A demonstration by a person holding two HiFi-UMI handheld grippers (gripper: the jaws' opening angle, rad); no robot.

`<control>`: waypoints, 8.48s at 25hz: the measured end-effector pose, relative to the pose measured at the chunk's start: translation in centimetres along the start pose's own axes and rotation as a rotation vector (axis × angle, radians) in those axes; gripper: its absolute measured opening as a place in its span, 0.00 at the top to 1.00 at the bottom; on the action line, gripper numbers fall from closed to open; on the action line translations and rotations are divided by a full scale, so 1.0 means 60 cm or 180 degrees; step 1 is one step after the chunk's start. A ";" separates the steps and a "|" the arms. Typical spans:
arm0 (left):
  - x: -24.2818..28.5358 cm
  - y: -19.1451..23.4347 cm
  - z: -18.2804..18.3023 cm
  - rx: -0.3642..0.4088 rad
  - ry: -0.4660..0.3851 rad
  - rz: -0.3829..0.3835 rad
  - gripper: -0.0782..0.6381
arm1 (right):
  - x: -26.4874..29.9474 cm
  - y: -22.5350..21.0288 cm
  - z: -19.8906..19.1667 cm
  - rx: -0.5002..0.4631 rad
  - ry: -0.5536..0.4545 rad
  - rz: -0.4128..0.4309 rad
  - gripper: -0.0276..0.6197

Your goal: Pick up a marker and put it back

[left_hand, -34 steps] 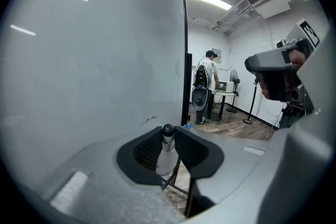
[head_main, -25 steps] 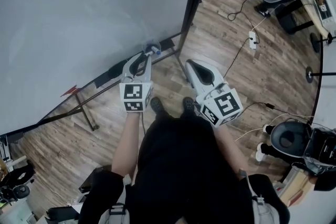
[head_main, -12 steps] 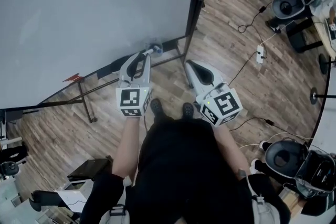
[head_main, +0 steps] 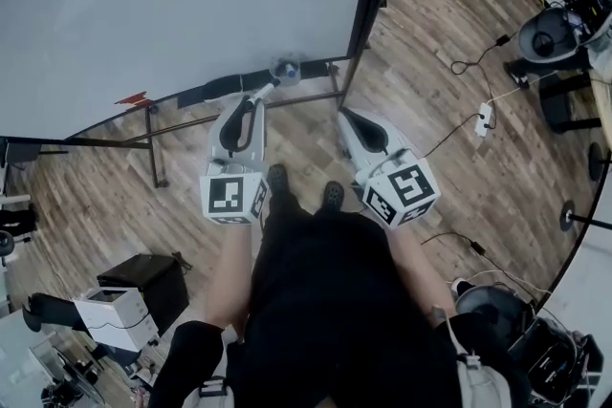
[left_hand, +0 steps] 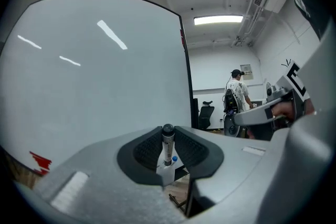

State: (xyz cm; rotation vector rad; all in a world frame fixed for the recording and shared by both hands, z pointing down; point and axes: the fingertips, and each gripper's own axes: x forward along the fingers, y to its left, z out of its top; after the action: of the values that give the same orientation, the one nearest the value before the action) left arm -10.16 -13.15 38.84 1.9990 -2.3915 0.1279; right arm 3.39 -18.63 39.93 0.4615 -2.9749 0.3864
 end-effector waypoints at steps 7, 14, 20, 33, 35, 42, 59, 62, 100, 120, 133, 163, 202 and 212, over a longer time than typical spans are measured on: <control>-0.070 0.011 -0.024 -0.0116 0.0120 0.0224 0.78 | 0.015 0.057 -0.029 0.0012 0.0121 0.0351 0.95; -0.125 0.024 -0.022 -0.0183 0.0118 0.0077 0.78 | 0.035 0.120 -0.025 -0.0012 0.0062 0.0374 0.95; -0.184 0.040 -0.016 -0.0178 0.0087 -0.0171 0.78 | 0.034 0.180 -0.035 -0.0039 0.0032 0.0205 0.95; -0.310 0.044 -0.020 -0.0272 -0.0009 -0.0773 0.78 | -0.061 0.290 -0.063 -0.0089 -0.0108 -0.0491 0.95; -0.323 0.041 -0.021 -0.0267 -0.0022 -0.0856 0.78 | -0.076 0.302 -0.071 -0.0087 -0.0119 -0.0584 0.95; -0.346 0.031 -0.027 -0.0272 -0.0026 -0.1057 0.78 | -0.107 0.332 -0.087 -0.0072 -0.0175 -0.0812 0.95; -0.357 0.055 -0.025 -0.0331 -0.0050 -0.1081 0.78 | -0.087 0.366 -0.080 -0.0168 -0.0148 -0.0803 0.95; -0.353 0.062 -0.021 -0.0349 -0.0051 -0.1071 0.78 | -0.076 0.367 -0.080 -0.0170 -0.0128 -0.0782 0.95; 0.004 0.069 0.008 -0.0162 -0.0009 -0.0870 0.78 | 0.061 0.091 0.015 -0.0100 -0.0245 -0.0599 0.95; 0.148 0.067 -0.073 0.0155 0.0244 -0.1693 0.78 | 0.075 0.078 0.017 -0.0003 -0.0249 -0.1540 0.95; 0.181 0.061 -0.136 0.0260 0.0502 -0.1902 0.78 | 0.061 0.072 0.010 0.0079 -0.0255 -0.1917 0.95; 0.175 0.061 -0.184 0.0275 0.0734 -0.1834 0.76 | 0.072 0.060 0.008 0.0102 -0.0240 -0.1765 0.95; 0.023 0.039 -0.135 -0.0112 0.0559 -0.0771 0.82 | 0.019 0.059 -0.045 0.0089 -0.0003 -0.0673 0.95; -0.041 0.050 -0.071 -0.0091 0.0437 -0.0852 0.87 | 0.035 0.107 -0.009 0.0059 -0.0265 -0.0547 0.95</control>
State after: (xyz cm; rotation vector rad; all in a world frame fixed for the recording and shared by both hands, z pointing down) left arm -12.82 -9.91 42.79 2.1944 -2.0131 0.2153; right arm -0.55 -13.15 39.27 0.7463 -2.9818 0.3865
